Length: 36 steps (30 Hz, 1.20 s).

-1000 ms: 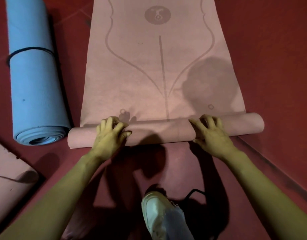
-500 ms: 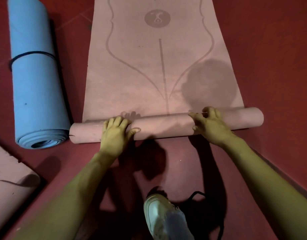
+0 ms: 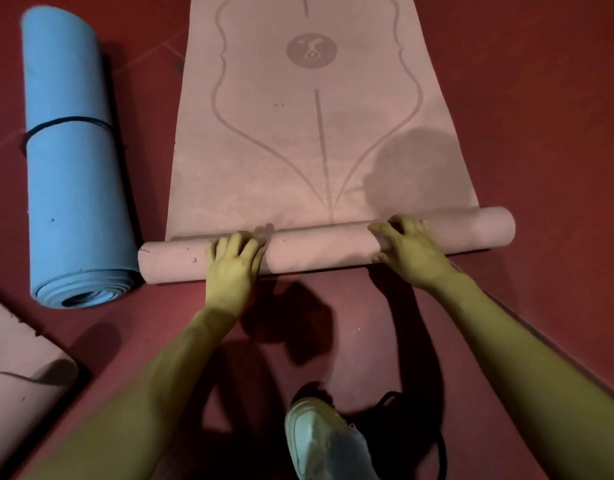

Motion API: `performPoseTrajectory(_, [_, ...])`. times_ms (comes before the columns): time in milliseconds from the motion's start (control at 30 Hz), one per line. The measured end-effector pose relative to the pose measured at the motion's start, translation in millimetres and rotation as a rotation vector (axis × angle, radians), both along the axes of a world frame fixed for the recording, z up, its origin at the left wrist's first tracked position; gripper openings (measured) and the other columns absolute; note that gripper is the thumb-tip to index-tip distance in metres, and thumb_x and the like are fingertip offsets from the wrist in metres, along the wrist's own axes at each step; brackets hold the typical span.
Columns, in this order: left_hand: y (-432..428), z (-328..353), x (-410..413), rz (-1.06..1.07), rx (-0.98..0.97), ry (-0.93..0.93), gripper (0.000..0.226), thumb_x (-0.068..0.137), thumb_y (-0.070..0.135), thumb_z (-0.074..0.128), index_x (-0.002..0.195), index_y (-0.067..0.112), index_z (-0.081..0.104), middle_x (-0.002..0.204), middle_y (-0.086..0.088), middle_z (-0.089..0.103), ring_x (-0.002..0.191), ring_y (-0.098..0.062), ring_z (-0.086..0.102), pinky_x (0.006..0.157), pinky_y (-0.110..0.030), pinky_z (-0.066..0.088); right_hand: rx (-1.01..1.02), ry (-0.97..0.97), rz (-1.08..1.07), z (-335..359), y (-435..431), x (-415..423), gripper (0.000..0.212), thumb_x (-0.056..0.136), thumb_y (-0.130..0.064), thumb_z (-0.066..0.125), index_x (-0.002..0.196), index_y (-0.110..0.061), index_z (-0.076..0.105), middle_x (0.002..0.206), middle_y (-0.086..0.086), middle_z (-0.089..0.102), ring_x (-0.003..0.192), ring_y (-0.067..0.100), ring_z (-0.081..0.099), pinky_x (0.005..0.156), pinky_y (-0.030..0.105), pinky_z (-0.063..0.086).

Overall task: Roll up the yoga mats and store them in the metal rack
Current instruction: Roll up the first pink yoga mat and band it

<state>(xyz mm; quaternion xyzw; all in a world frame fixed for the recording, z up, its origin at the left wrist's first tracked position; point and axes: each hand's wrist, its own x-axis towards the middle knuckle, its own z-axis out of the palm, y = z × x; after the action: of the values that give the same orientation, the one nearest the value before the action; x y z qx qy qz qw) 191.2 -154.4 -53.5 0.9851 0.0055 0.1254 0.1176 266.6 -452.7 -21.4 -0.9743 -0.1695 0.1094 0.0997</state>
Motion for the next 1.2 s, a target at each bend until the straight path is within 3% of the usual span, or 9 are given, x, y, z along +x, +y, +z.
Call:
performPoseTrajectory(100, [0.4,-6.2,-12.3,-0.031,0.041,-0.025,0.036,0.092,0.03,0.046,0.116,0.011,0.065,0.107,-0.011,0.061,0.096,-0.03,0.052,0.097,-0.049,0.035,-0.015,0.021,0.0,1.3,-1.0,4.3,0.062,0.081,-0.034,0.069,0.137,-0.024,0.046,0.134,0.017,0.041,0.12,0.039,0.039,0.109,0.048,0.023])
performPoseTrajectory(233, [3.8,-6.4,-9.2,-0.081,-0.001,0.052,0.056,0.084,0.052,0.052,0.118,0.008,0.059,0.11,-0.012,0.058,0.103,-0.028,0.047,0.103,-0.055,0.032,-0.064,0.056,-0.007,2.9,3.0,9.3,0.062,0.083,-0.037,0.066,0.139,-0.027,0.043,0.136,0.015,0.037,0.122,0.037,0.035,0.111,0.045,0.022])
performPoseTrajectory(433, [5.9,0.6,0.5,-0.095,0.043,0.13,0.054,0.083,0.053,0.043,0.104,0.007,0.062,0.099,-0.013,0.061,0.096,-0.031,0.052,0.096,-0.058,0.041,0.038,-0.179,-0.15,-5.8,8.2,-14.4,0.053,0.069,-0.026,0.08,0.116,-0.012,0.06,0.11,0.021,0.051,0.098,0.04,0.048,0.087,0.047,0.042])
performPoseTrajectory(567, [6.6,3.4,7.7,-0.02,0.0,0.182,0.06,0.085,0.053,0.044,0.121,0.009,0.062,0.122,-0.02,0.058,0.114,-0.035,0.05,0.108,-0.056,0.026,0.008,-0.265,-0.135,-14.7,10.5,-17.2,0.045,0.076,-0.022,0.075,0.117,-0.009,0.062,0.113,0.026,0.055,0.096,0.044,0.053,0.086,0.05,0.045])
performPoseTrajectory(633, [5.0,6.3,13.9,0.03,0.036,0.156,0.06,0.085,0.054,0.043,0.121,0.011,0.063,0.12,-0.025,0.053,0.108,-0.042,0.049,0.103,-0.052,0.023,-0.018,-0.269,-0.176,-15.1,13.6,-10.1,0.043,0.085,-0.028,0.062,0.126,-0.013,0.059,0.114,0.03,0.052,0.098,0.045,0.051,0.091,0.053,0.042])
performPoseTrajectory(767, [1.8,7.2,17.0,0.028,0.045,0.112,0.06,0.086,0.051,0.041,0.124,0.009,0.062,0.103,-0.021,0.055,0.088,-0.038,0.049,0.082,-0.046,0.035,-0.056,-0.258,-0.14,-11.8,11.9,-3.0,0.053,0.086,-0.041,0.037,0.127,-0.014,0.058,0.105,0.031,0.053,0.089,0.044,0.052,0.083,0.052,0.046])
performPoseTrajectory(900, [17.2,1.3,18.4,0.016,-0.253,0.077,0.062,0.084,0.053,0.051,0.123,0.006,0.06,0.105,-0.018,0.053,0.099,-0.035,0.047,0.095,-0.037,0.035,-0.016,-0.213,-0.04,-14.8,-1.7,5.7,0.061,0.082,-0.055,0.044,0.133,-0.022,0.047,0.119,0.032,0.048,0.104,0.047,0.046,0.095,0.056,0.038])
performPoseTrajectory(1033, [24.4,1.9,24.5,-0.046,-0.436,0.092,0.086,0.063,0.076,0.058,0.12,0.012,0.063,0.108,-0.012,0.05,0.106,-0.023,0.04,0.098,-0.016,0.022,0.024,-0.158,-0.019,-8.7,1.7,12.6,0.069,0.069,-0.046,0.077,0.129,-0.019,0.055,0.125,0.027,0.049,0.107,0.05,0.043,0.096,0.057,0.036])
performPoseTrajectory(1200, [29.8,3.6,44.6,-0.054,-0.386,0.169,0.098,0.05,0.08,0.059,0.12,0.012,0.063,0.114,-0.014,0.053,0.111,-0.029,0.045,0.099,-0.031,0.028,0.018,-0.122,0.002,-1.0,9.1,29.8,0.068,0.071,-0.05,0.072,0.129,-0.017,0.056,0.12,0.02,0.051,0.106,0.046,0.045,0.097,0.056,0.034])
